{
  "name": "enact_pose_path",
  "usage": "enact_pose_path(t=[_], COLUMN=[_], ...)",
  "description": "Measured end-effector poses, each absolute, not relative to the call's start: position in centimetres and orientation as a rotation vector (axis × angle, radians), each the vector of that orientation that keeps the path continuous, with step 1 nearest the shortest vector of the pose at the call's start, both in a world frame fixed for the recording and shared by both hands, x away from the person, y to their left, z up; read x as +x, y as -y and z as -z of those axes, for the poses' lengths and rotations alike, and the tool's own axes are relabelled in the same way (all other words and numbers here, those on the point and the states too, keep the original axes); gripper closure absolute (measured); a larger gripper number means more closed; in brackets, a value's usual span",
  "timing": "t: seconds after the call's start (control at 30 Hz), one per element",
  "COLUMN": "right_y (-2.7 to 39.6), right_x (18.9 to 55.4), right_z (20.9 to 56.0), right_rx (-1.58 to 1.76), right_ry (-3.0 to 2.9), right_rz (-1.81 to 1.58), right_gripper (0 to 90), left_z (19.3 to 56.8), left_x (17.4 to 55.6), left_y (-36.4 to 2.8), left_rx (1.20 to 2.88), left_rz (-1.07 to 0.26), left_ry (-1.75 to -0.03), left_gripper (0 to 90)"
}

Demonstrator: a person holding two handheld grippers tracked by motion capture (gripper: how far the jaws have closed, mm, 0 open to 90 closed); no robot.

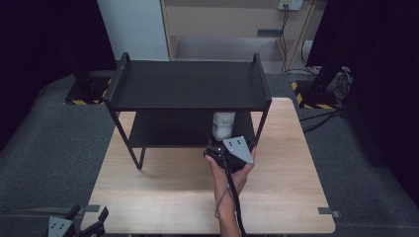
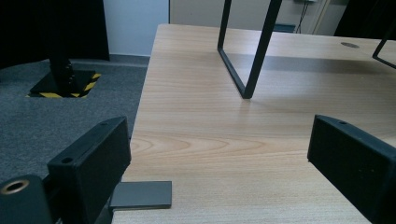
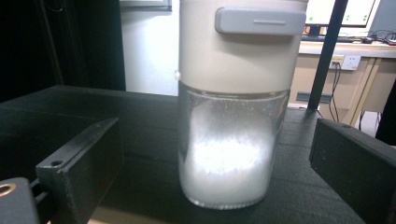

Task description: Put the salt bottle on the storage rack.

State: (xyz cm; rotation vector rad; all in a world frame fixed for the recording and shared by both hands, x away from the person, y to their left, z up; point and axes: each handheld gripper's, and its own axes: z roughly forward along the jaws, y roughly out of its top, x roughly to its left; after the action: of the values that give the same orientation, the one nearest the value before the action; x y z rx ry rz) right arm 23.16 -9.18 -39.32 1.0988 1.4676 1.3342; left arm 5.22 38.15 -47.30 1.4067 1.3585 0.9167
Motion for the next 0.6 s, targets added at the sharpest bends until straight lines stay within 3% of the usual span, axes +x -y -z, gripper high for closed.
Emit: enact_pose_path(t=[0.6], right_y=[11.8], right_x=[18.8], right_z=[40.7], right_rx=[1.094], right_ry=[-1.489], right_rz=[-1.408], right_gripper=[4.0], left_z=[46.9], left_x=[5.4], left_y=[-37.6], left_rx=[1.430], left_rz=[-0.919], left_ry=[-1.331], left_gripper=[4.5])
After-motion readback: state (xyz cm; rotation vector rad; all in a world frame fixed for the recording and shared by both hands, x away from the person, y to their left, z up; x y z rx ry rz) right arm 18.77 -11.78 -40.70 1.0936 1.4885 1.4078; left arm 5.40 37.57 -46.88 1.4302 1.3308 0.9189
